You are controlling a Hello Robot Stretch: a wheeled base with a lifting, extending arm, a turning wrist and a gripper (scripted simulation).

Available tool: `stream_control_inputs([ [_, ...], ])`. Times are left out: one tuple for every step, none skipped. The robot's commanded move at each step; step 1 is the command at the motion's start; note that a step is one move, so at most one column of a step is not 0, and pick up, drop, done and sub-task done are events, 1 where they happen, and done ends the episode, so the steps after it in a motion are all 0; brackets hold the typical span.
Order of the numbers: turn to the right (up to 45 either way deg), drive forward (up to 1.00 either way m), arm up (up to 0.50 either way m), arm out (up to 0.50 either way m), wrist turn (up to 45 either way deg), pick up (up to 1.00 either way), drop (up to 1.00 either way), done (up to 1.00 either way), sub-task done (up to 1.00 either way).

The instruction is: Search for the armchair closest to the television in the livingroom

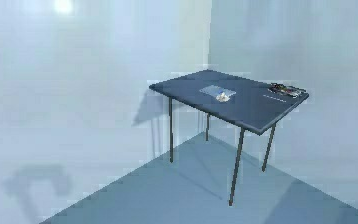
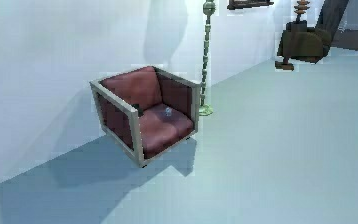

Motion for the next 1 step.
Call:
stream_control_inputs([
  [0.0, 0.20, 0.00, 0.00, 0.0, 0.00, 0.00, 0.00, 0.00],
])
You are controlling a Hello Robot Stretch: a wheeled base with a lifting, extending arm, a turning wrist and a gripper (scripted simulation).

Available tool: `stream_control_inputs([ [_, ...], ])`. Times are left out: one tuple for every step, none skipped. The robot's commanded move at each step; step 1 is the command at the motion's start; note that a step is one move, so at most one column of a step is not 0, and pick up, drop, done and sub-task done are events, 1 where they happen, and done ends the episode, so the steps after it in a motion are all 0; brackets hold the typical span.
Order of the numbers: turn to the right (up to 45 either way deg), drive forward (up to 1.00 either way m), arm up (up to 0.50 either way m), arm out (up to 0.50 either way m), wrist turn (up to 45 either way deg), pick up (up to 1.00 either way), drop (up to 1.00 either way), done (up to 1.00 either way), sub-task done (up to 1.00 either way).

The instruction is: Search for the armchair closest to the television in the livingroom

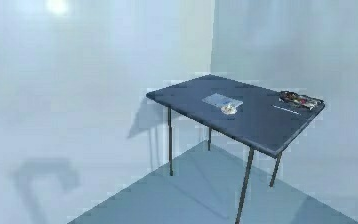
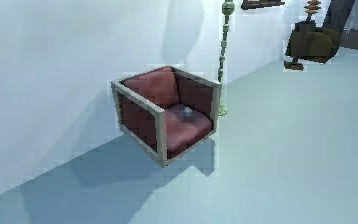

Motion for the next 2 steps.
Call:
stream_control_inputs([
  [-45.0, 0.00, 0.00, 0.00, 0.0, 0.00, 0.00, 0.00, 0.00],
  [-45.0, 0.00, 0.00, 0.00, 0.0, 0.00, 0.00, 0.00, 0.00],
])
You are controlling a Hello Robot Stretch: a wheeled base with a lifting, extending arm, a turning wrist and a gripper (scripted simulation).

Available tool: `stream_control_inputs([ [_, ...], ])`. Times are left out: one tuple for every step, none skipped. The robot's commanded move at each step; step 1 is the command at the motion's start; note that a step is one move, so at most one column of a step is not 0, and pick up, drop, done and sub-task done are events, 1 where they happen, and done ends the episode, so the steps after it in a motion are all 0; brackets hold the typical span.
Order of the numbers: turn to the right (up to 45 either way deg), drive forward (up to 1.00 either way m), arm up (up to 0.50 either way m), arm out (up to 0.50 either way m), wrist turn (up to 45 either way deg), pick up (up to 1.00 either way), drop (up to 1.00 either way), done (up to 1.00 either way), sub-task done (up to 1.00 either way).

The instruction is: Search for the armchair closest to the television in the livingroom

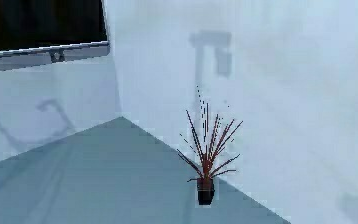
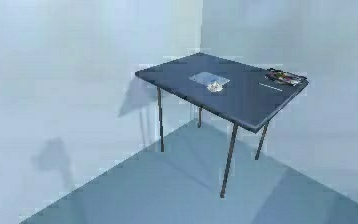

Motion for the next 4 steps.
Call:
stream_control_inputs([
  [-45.0, 0.00, 0.00, 0.00, 0.0, 0.00, 0.00, 0.00, 0.00],
  [-6.0, 0.00, 0.00, 0.00, 0.0, 0.00, 0.00, 0.00, 0.00],
  [0.0, 1.00, 0.00, 0.00, 0.0, 0.00, 0.00, 0.00, 0.00],
  [0.0, 0.05, 0.00, 0.00, 0.0, 0.00, 0.00, 0.00, 0.00],
])
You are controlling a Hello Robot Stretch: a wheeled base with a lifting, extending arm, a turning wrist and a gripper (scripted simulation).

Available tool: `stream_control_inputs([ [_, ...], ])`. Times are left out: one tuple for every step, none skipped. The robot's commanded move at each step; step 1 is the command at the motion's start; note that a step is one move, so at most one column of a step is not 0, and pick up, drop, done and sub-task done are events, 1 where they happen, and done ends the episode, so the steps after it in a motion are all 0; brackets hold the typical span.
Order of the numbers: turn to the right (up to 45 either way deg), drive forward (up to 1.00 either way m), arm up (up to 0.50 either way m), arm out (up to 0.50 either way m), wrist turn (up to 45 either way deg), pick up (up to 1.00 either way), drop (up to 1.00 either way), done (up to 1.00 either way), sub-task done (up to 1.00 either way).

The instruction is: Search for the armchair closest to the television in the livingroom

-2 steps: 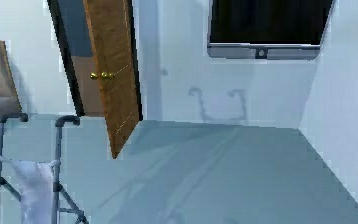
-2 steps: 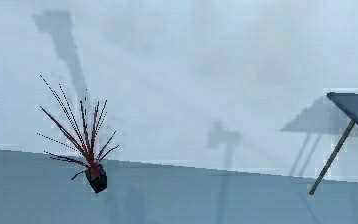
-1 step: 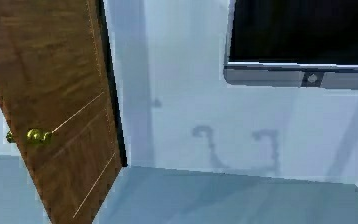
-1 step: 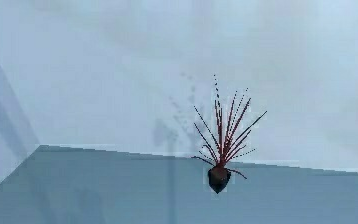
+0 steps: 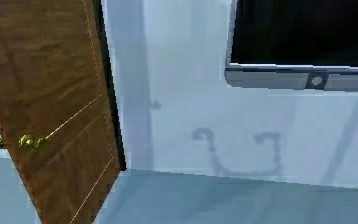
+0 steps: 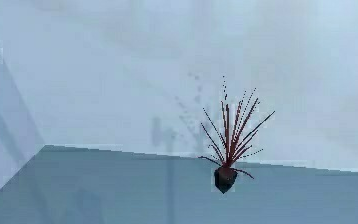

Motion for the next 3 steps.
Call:
stream_control_inputs([
  [-6.0, 0.00, 0.00, 0.00, 0.0, 0.00, 0.00, 0.00, 0.00],
  [0.0, 0.20, 0.00, 0.00, 0.0, 0.00, 0.00, 0.00, 0.00],
  [0.0, 0.60, 0.00, 0.00, 0.0, 0.00, 0.00, 0.00, 0.00],
])
